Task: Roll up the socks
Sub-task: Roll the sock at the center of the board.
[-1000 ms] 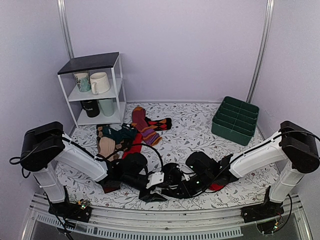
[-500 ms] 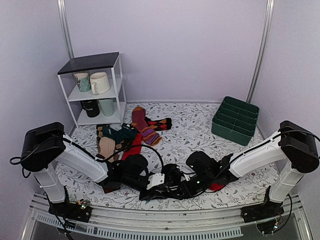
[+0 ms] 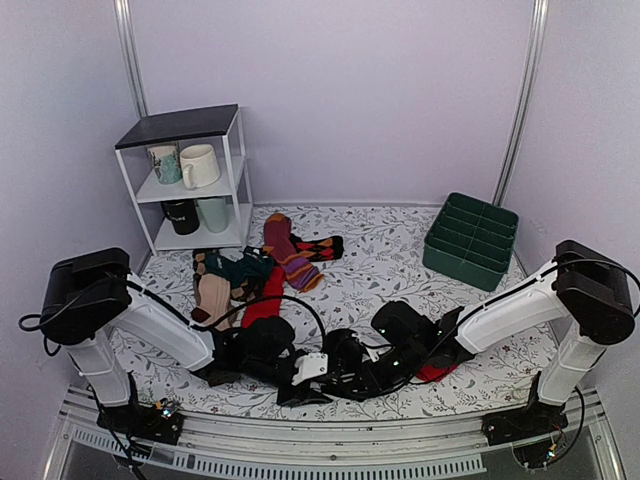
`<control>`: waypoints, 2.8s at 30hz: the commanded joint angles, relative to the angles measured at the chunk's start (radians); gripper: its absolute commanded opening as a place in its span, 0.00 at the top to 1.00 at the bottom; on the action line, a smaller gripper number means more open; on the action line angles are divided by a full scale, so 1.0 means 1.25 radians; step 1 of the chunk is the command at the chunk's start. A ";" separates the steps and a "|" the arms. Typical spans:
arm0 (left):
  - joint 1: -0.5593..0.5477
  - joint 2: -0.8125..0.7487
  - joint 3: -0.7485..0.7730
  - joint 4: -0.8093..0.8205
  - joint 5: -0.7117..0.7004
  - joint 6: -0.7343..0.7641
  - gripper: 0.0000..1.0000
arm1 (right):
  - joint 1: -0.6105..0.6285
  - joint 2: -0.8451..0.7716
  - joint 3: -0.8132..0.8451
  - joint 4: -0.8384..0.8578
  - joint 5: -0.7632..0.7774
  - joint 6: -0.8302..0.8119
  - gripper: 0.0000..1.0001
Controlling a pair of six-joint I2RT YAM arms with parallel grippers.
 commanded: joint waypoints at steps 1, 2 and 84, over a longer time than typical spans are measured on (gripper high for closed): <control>-0.023 0.009 -0.012 0.014 -0.065 0.011 0.63 | 0.011 0.067 -0.051 -0.191 0.017 -0.003 0.91; -0.023 0.009 -0.012 0.015 -0.066 0.012 0.69 | 0.009 0.068 -0.052 -0.192 0.016 -0.002 0.91; 0.094 0.110 0.005 -0.116 0.217 -0.181 1.00 | 0.296 -0.077 -0.093 0.155 0.602 -0.601 0.50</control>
